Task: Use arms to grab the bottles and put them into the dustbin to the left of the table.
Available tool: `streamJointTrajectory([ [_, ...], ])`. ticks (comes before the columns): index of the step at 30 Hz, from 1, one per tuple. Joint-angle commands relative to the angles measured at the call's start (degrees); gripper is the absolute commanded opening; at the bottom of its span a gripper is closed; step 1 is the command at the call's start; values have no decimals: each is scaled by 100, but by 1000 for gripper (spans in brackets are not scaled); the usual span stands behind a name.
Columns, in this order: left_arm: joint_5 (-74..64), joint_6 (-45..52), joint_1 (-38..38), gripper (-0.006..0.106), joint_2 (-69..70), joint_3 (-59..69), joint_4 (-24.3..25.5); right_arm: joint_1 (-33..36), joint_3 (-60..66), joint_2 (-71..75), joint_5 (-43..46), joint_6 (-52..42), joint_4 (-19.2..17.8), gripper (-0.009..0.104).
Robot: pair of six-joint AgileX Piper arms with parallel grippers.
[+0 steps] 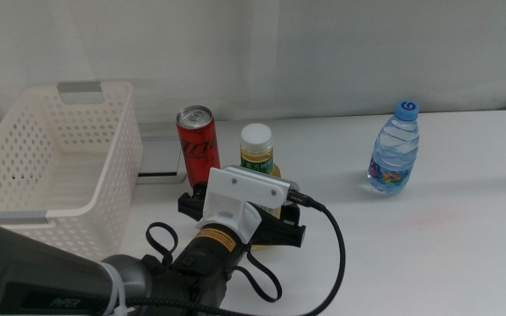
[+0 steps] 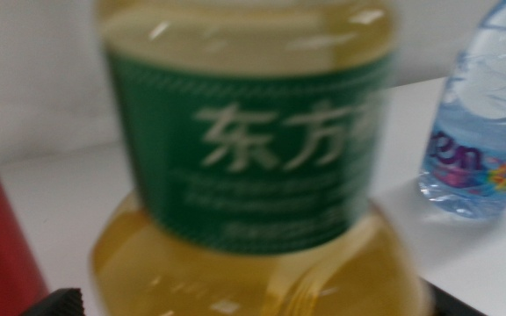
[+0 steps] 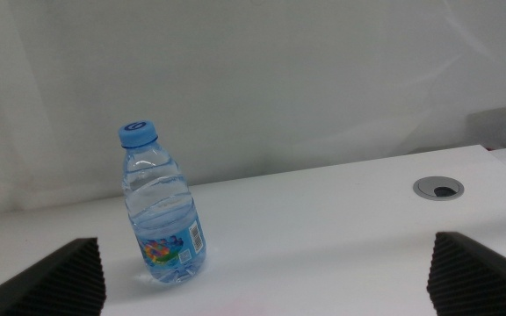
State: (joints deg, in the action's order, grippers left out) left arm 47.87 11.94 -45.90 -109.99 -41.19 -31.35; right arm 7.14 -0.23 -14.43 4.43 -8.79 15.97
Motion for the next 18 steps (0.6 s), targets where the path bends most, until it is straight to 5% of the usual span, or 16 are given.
streamJointTrajectory([
  [1, -2, 49, -27, 90, -73, -53, -365, -30, 194, 30, 68, -20, -43, 103],
  [4, -2, 190, -27, 84, -85, -53, -728, -30, 194, 30, 68, -20, -43, 103],
  [6, -2, 305, -27, 64, -85, -53, -859, -30, 194, 30, 68, -20, -43, 103],
  [7, -2, 305, -27, 41, -85, -53, -859, -30, 194, 30, 68, -20, -43, 103],
  [10, -2, 410, -27, -3, -85, -53, -848, -30, 194, 30, 68, -20, -43, 103],
  [18, -81, 749, 47, -3, 208, -78, -809, -30, 194, 30, 68, -20, -43, 103],
])
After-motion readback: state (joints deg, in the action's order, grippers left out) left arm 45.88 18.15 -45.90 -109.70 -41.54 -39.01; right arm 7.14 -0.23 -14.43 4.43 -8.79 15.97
